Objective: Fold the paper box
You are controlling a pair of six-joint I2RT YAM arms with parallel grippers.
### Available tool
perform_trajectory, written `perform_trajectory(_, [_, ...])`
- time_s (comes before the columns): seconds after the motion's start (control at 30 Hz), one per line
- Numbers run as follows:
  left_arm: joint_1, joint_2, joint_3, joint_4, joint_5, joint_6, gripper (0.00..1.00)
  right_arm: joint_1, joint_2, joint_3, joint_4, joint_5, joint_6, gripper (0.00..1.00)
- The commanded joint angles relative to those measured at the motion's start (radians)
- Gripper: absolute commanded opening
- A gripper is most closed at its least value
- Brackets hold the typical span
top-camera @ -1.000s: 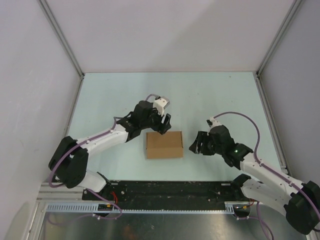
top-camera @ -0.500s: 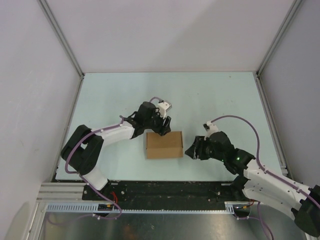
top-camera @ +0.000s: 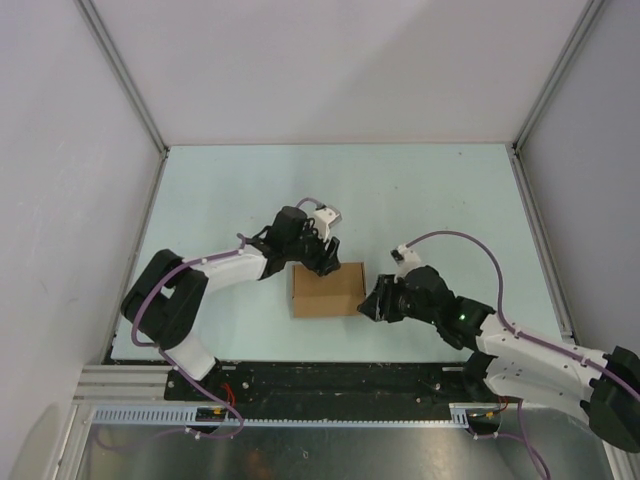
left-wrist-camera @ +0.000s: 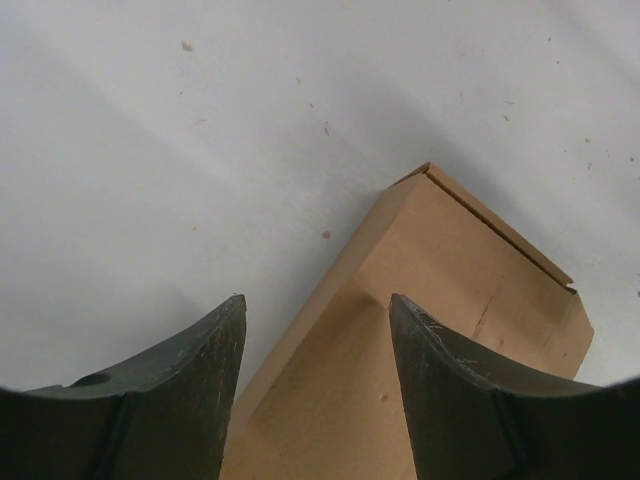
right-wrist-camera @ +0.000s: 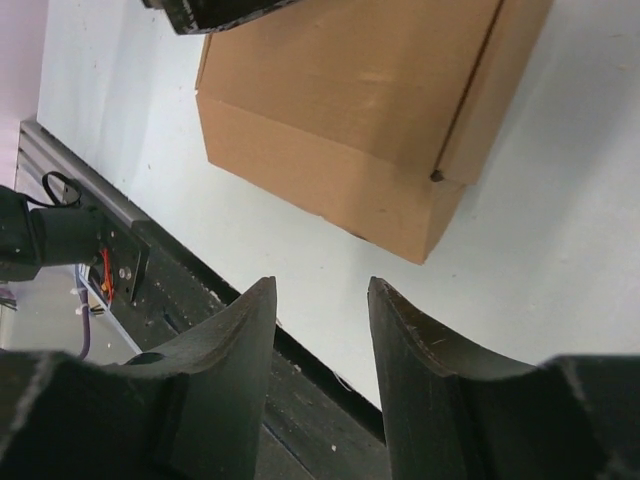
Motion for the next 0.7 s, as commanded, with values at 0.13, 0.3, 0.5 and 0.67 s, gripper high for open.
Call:
perform_trajectory(0.13, [0.044, 0.01, -0.019, 0.031, 0.089, 0.06, 0.64, 0.075, 0.086, 0.009, 0.186, 0.056, 0.022, 0.39])
perform_trajectory(0.3, [0.053, 0.012, -0.025, 0.03, 0.112, 0.063, 0.64, 0.098, 0.174, 0.018, 0.243, 0.053, 0.026, 0.35])
perform_trajectory(0.5, [0.055, 0.006, -0.039, 0.028, 0.131, 0.058, 0.64, 0.129, 0.263, 0.047, 0.31, 0.056, 0.026, 0.32])
perform_trajectory(0.67, [0.058, 0.007, -0.043, 0.028, 0.135, 0.06, 0.63, 0.136, 0.324, 0.072, 0.326, 0.082, 0.015, 0.32])
